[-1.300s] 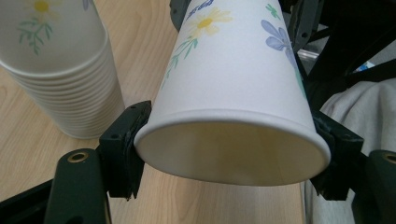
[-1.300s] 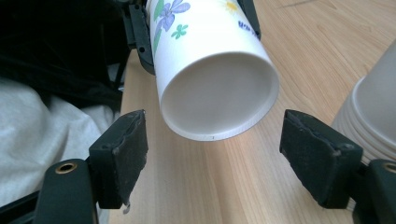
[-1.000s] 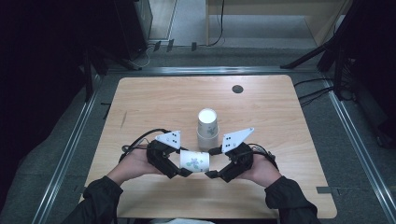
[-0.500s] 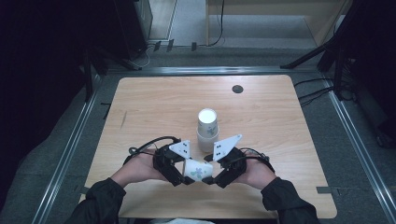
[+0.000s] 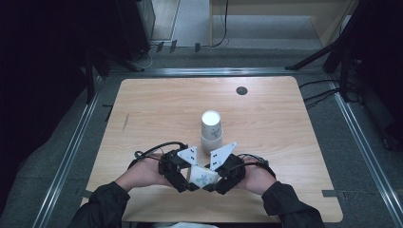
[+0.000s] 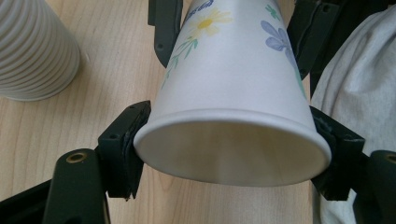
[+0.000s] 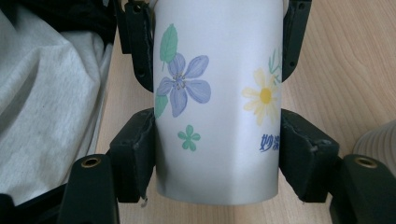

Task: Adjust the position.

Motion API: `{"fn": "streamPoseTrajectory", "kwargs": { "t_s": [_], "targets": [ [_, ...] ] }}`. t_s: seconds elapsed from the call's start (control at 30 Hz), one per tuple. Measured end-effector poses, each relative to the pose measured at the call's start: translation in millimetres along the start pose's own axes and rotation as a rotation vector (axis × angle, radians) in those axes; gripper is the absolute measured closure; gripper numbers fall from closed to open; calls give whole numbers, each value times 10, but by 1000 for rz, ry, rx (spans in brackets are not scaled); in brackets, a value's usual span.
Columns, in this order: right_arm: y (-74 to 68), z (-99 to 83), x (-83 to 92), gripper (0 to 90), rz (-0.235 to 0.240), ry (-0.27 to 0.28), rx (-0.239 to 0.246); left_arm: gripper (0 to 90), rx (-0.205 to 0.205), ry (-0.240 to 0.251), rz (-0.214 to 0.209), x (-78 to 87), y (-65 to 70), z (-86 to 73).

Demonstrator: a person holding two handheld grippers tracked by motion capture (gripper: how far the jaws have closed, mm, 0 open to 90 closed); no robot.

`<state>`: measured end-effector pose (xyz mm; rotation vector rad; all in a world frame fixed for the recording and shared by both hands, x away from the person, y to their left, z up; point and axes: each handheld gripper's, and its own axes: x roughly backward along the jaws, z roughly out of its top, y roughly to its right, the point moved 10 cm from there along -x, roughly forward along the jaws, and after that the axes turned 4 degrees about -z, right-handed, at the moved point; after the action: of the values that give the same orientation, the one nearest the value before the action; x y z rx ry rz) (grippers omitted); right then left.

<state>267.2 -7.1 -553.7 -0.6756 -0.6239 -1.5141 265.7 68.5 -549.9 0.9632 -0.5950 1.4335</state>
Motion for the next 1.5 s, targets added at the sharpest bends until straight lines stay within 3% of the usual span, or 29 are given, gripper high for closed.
{"fn": "streamPoseTrajectory", "kwargs": {
  "t_s": [0.1, 0.27, 0.6, 0.83, 1.13, 1.5],
  "targets": [
    [-2, 11, 10, 343, 0, 6, 5, 230, -13, 20, 5, 6, -7, 3],
    [14, 31, 48, 341, -6, 23, 4, 126, 3, 27, 19, 23, -46, 6],
    [142, 67, 237, 340, -45, 93, -28, 117, 48, 178, 58, 247, -150, 78],
    [233, 99, 352, 341, -52, 141, -57, 124, 72, 231, 76, 341, -169, 50],
    [287, 203, 467, 340, -22, 223, -98, 129, 115, 340, 76, 459, -140, 85],
    [223, 313, 360, 341, 49, 237, -87, 142, 150, 448, 55, 517, -58, 182]
  ]
}}
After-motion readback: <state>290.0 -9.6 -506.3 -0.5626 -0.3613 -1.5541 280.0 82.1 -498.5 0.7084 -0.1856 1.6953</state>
